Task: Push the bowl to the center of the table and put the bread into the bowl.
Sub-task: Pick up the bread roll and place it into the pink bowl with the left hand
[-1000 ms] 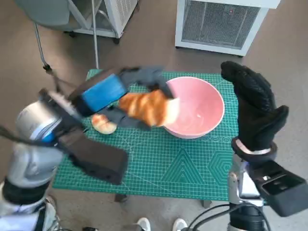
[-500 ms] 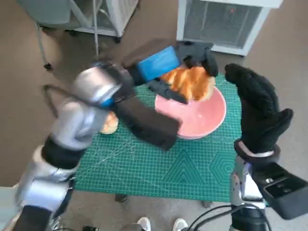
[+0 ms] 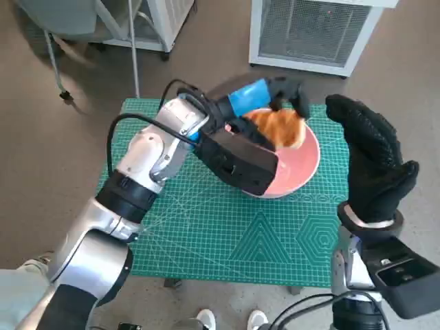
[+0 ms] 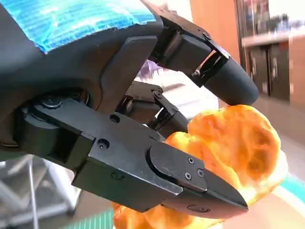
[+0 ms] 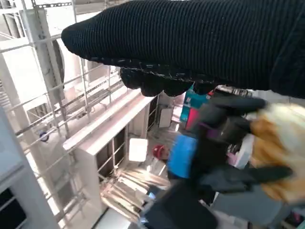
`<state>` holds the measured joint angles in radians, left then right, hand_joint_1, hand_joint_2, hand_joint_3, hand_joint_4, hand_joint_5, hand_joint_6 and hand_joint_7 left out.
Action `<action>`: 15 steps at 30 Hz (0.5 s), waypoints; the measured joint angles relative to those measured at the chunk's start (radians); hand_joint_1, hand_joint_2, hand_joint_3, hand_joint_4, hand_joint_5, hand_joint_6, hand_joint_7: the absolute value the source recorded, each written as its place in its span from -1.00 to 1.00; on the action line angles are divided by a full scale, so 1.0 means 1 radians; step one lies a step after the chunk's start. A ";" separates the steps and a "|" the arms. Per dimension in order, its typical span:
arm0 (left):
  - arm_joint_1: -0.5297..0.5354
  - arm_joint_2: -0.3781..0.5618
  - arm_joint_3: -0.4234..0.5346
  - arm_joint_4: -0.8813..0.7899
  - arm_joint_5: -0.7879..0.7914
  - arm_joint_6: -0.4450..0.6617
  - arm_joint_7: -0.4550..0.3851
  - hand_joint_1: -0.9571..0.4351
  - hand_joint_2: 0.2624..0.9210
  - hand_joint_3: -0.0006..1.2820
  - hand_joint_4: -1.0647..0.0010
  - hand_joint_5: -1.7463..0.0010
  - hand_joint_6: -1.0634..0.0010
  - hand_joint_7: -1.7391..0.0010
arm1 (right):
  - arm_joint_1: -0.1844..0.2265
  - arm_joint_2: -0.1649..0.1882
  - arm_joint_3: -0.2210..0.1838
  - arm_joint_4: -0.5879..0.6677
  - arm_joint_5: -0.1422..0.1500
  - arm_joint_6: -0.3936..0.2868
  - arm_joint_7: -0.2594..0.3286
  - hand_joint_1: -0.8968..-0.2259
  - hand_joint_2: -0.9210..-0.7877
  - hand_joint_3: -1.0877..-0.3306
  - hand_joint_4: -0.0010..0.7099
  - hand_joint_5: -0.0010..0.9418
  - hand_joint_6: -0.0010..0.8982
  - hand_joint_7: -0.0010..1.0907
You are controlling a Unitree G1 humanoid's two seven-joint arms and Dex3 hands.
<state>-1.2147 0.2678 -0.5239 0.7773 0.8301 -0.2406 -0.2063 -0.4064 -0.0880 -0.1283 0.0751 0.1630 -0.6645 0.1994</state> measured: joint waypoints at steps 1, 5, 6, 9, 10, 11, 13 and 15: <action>-0.002 -0.003 0.000 0.015 -0.006 -0.001 -0.004 0.37 1.00 -0.72 -0.07 -0.50 0.08 -0.47 | 0.000 0.000 -0.001 -0.001 -0.004 0.000 -0.002 0.39 -1.00 0.30 0.03 -0.97 -1.00 0.30; -0.005 -0.009 0.002 0.049 -0.031 0.006 -0.061 0.25 0.91 -0.86 0.17 0.48 0.16 0.37 | 0.001 -0.001 -0.003 -0.003 -0.011 0.000 -0.011 0.38 -1.00 0.28 0.01 -0.98 -1.00 0.28; -0.004 -0.009 0.006 0.050 -0.047 0.013 -0.088 0.21 0.91 -0.90 0.27 0.67 0.18 0.54 | 0.001 -0.001 -0.003 -0.003 -0.012 0.000 -0.012 0.37 -1.00 0.28 0.00 -0.98 -1.00 0.28; -0.004 -0.008 0.023 0.044 -0.092 0.032 -0.166 0.16 0.90 -0.96 0.43 0.89 0.22 0.77 | 0.001 -0.001 -0.003 -0.003 -0.012 0.000 -0.016 0.35 -1.00 0.28 0.00 -0.98 -1.00 0.27; -0.003 -0.006 0.029 0.035 -0.105 0.040 -0.190 0.15 0.89 -0.97 0.49 0.93 0.25 0.82 | 0.001 -0.001 -0.003 -0.003 -0.012 -0.001 -0.017 0.34 -1.00 0.28 0.00 -0.98 -1.00 0.27; -0.001 -0.004 0.036 0.023 -0.120 0.050 -0.213 0.15 0.89 -0.98 0.51 0.94 0.26 0.84 | 0.001 -0.001 -0.003 -0.002 -0.012 -0.002 -0.017 0.34 -1.00 0.28 0.00 -0.98 -1.00 0.27; 0.008 0.004 0.053 -0.010 -0.148 0.070 -0.256 0.13 0.84 -0.99 0.61 0.98 0.30 0.89 | 0.001 -0.001 -0.002 0.000 -0.012 -0.005 -0.017 0.33 -1.00 0.28 0.00 -0.98 -1.00 0.27; 0.021 0.013 0.073 -0.053 -0.183 0.089 -0.296 0.13 0.82 -0.99 0.66 0.99 0.32 0.91 | 0.000 -0.001 -0.001 0.003 -0.011 -0.008 -0.017 0.33 -1.00 0.28 0.01 -0.98 -1.00 0.27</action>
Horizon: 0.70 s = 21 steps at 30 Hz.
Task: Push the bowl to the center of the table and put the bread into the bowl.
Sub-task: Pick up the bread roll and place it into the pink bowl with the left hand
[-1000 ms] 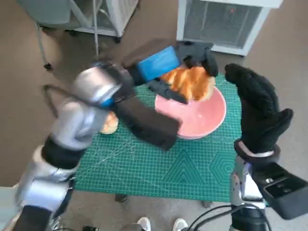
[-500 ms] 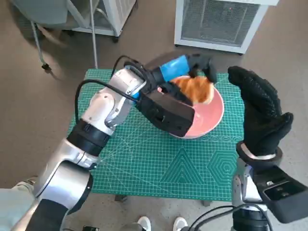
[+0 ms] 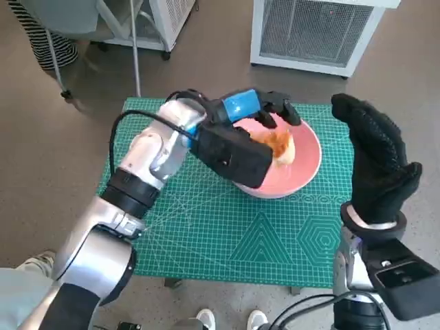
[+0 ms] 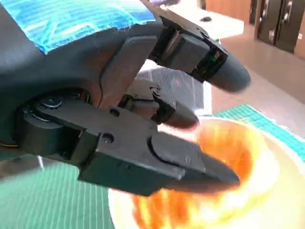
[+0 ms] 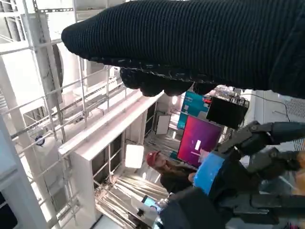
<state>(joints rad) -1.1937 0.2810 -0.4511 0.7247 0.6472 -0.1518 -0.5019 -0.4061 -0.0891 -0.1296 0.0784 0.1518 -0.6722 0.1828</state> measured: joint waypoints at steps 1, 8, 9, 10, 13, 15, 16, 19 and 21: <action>0.007 0.006 0.011 -0.021 -0.018 0.007 -0.018 0.12 0.81 -1.00 0.70 0.99 0.33 0.92 | 0.000 0.000 0.000 0.002 0.000 0.000 0.000 0.32 -1.00 0.28 0.02 -0.97 -1.00 0.29; 0.081 0.076 0.094 -0.209 -0.122 0.036 -0.112 0.16 0.78 -1.00 0.80 1.00 0.36 0.95 | -0.005 0.000 0.008 0.011 0.003 -0.001 0.000 0.31 -1.00 0.28 0.08 -0.95 -1.00 0.37; 0.098 0.091 0.112 -0.246 -0.144 0.041 -0.124 0.16 0.78 -1.00 0.80 1.00 0.35 0.95 | -0.006 0.000 0.010 0.012 0.004 -0.001 0.000 0.30 -1.00 0.28 0.08 -0.95 -1.00 0.39; 0.114 0.108 0.130 -0.281 -0.159 0.045 -0.132 0.17 0.78 -1.00 0.80 1.00 0.35 0.95 | -0.007 0.000 0.011 0.014 0.005 -0.001 0.000 0.30 -1.00 0.29 0.08 -0.95 -1.00 0.40; 0.158 0.159 0.183 -0.377 -0.198 0.064 -0.154 0.17 0.76 -1.00 0.80 0.99 0.34 0.95 | -0.008 0.000 0.012 0.017 0.011 -0.001 0.001 0.31 -1.00 0.31 0.09 -0.95 -1.00 0.43; 0.184 0.199 0.219 -0.433 -0.221 0.082 -0.165 0.15 0.75 -1.00 0.79 0.99 0.33 0.95 | -0.010 0.000 0.014 0.020 0.014 -0.001 0.001 0.31 -1.00 0.32 0.09 -0.95 -0.99 0.44; 0.197 0.220 0.238 -0.460 -0.230 0.091 -0.170 0.14 0.74 -1.00 0.79 0.99 0.33 0.95 | -0.011 0.001 0.016 0.022 0.016 -0.001 0.001 0.32 -1.00 0.32 0.09 -0.94 -0.99 0.45; 0.235 0.284 0.291 -0.530 -0.251 0.117 -0.184 0.11 0.74 -1.00 0.78 0.99 0.33 0.96 | -0.013 0.002 0.019 0.027 0.024 -0.001 0.002 0.32 -1.00 0.33 0.09 -0.94 -0.99 0.46; 0.263 0.329 0.325 -0.573 -0.261 0.130 -0.190 0.09 0.74 -1.00 0.77 0.99 0.33 0.96 | -0.014 0.003 0.022 0.029 0.028 -0.001 0.003 0.32 -1.00 0.34 0.09 -0.95 -0.99 0.46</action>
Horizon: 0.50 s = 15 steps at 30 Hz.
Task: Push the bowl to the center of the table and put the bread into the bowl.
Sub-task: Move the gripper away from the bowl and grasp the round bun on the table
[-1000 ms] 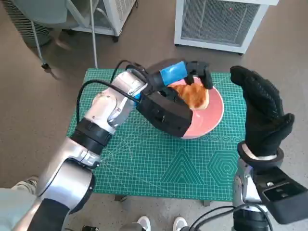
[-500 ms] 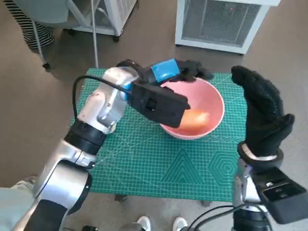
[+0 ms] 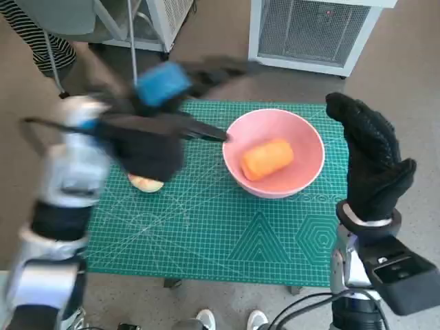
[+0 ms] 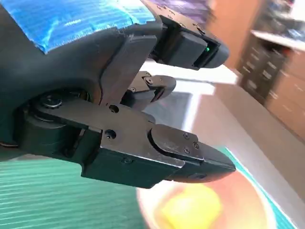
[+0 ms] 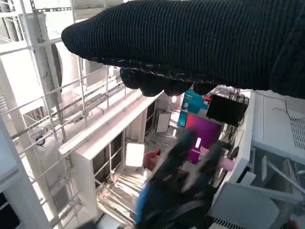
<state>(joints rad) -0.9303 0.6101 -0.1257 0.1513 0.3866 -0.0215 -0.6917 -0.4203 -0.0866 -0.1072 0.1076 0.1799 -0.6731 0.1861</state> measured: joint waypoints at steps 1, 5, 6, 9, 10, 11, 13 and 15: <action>0.012 0.017 0.013 -0.017 -0.002 0.005 -0.002 0.07 0.74 -1.00 0.77 0.99 0.33 0.96 | -0.001 0.001 0.002 0.001 0.003 0.000 0.001 0.32 -1.00 0.34 0.09 -0.95 -1.00 0.46; 0.075 0.096 0.076 -0.071 -0.023 0.010 -0.007 0.06 0.73 -1.00 0.75 0.99 0.33 0.97 | -0.003 0.002 0.005 0.005 0.017 0.000 0.007 0.33 -1.00 0.35 0.08 -0.95 -1.00 0.46; 0.094 0.118 0.094 -0.080 -0.036 0.010 -0.010 0.06 0.70 -1.00 0.75 0.99 0.33 0.97 | -0.004 0.002 0.006 0.005 0.019 0.000 0.009 0.33 -1.00 0.35 0.08 -0.95 -1.00 0.46; 0.132 0.162 0.123 -0.090 -0.049 0.004 -0.014 0.08 0.65 -1.00 0.74 0.99 0.32 0.97 | -0.005 0.002 0.007 0.005 0.024 0.002 0.014 0.32 -1.00 0.36 0.08 -0.95 -1.00 0.46; 0.146 0.177 0.132 -0.090 -0.054 -0.001 -0.014 0.08 0.63 -1.00 0.74 0.99 0.33 0.97 | -0.005 0.002 0.008 0.005 0.026 0.002 0.016 0.31 -1.00 0.36 0.08 -0.95 -1.00 0.46; 0.162 0.194 0.142 -0.090 -0.057 -0.009 -0.014 0.09 0.61 -0.99 0.74 0.99 0.33 0.97 | -0.006 0.002 0.009 0.005 0.028 0.003 0.018 0.31 -1.00 0.37 0.08 -0.95 -1.00 0.46; 0.188 0.225 0.154 -0.084 -0.063 -0.023 -0.014 0.10 0.60 -0.99 0.73 0.99 0.34 0.98 | -0.007 0.002 0.009 0.006 0.037 0.004 0.022 0.31 -1.00 0.37 0.08 -0.95 -1.00 0.46; 0.211 0.251 0.160 -0.076 -0.066 -0.034 -0.015 0.10 0.59 -0.99 0.73 0.99 0.35 0.98 | -0.008 0.002 0.009 0.006 0.046 0.006 0.026 0.31 -1.00 0.37 0.07 -0.95 -1.00 0.47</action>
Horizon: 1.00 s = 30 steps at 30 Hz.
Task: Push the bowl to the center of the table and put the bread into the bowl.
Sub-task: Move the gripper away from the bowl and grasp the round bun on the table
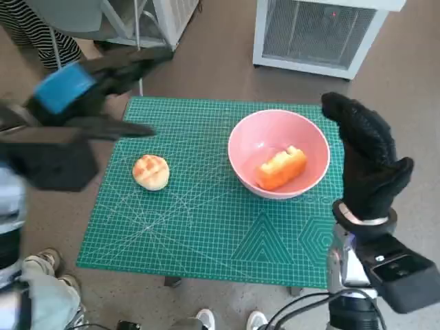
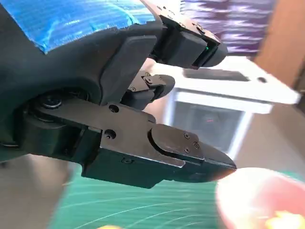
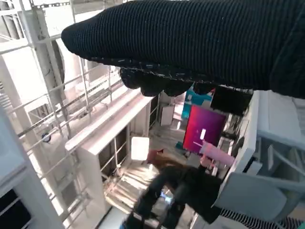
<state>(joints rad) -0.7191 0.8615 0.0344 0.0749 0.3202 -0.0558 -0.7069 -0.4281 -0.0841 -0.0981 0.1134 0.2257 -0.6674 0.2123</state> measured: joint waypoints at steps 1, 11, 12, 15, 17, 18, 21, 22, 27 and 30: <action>0.009 0.010 0.001 0.004 0.000 -0.003 -0.001 0.10 0.59 -0.99 0.73 1.00 0.35 0.99 | 0.000 0.000 0.000 0.000 0.005 0.001 0.002 0.31 -1.00 0.37 0.07 -0.95 -0.99 0.48; 0.077 0.074 -0.058 0.062 0.042 -0.008 -0.031 0.13 0.57 -0.98 0.74 1.00 0.38 1.00 | -0.005 0.005 0.007 0.001 0.013 0.014 0.011 0.34 -1.00 0.35 0.06 -0.95 -1.00 0.50; 0.079 0.074 -0.069 0.069 0.055 -0.006 -0.033 0.13 0.57 -0.98 0.74 1.00 0.39 1.00 | -0.006 0.006 0.008 0.002 0.013 0.014 0.012 0.34 -1.00 0.34 0.06 -0.95 -1.00 0.50; 0.080 0.073 -0.098 0.086 0.079 0.010 -0.036 0.13 0.57 -0.98 0.75 1.00 0.39 1.00 | -0.009 0.008 0.013 0.002 0.013 0.018 0.015 0.34 -1.00 0.34 0.06 -0.95 -1.00 0.50; 0.080 0.072 -0.116 0.095 0.095 0.023 -0.036 0.14 0.57 -0.98 0.75 1.00 0.39 1.00 | -0.010 0.008 0.016 0.002 0.013 0.022 0.017 0.34 -1.00 0.34 0.07 -0.95 -1.00 0.50; 0.080 0.069 -0.125 0.101 0.103 0.030 -0.036 0.14 0.57 -0.98 0.74 1.00 0.39 1.00 | -0.010 0.008 0.017 0.002 0.013 0.024 0.018 0.34 -1.00 0.34 0.07 -0.95 -1.00 0.50; 0.080 0.058 -0.151 0.118 0.121 0.048 -0.034 0.15 0.56 -0.99 0.74 1.00 0.39 1.00 | -0.010 0.008 0.017 0.001 0.015 0.030 0.021 0.35 -1.00 0.33 0.08 -0.94 -1.00 0.50; 0.080 0.053 -0.158 0.124 0.126 0.051 -0.032 0.16 0.55 -0.99 0.74 1.00 0.39 1.00 | -0.010 0.008 0.017 0.000 0.015 0.032 0.021 0.35 -1.00 0.33 0.08 -0.94 -1.00 0.50; 0.078 0.022 -0.205 0.170 0.158 0.053 -0.018 0.19 0.54 -0.99 0.75 1.00 0.39 1.00 | -0.010 0.007 0.015 -0.006 0.019 0.041 0.027 0.36 -1.00 0.33 0.08 -0.94 -1.00 0.50; 0.071 0.002 -0.240 0.209 0.194 0.054 -0.001 0.25 0.52 -0.99 0.74 1.00 0.38 1.00 | -0.010 0.006 0.012 -0.008 0.026 0.044 0.030 0.36 -1.00 0.33 0.08 -0.94 -1.00 0.50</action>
<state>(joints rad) -0.6478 0.8633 -0.2055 0.2839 0.5144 -0.0018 -0.7081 -0.4382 -0.0777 -0.0860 0.1054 0.2521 -0.6237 0.2427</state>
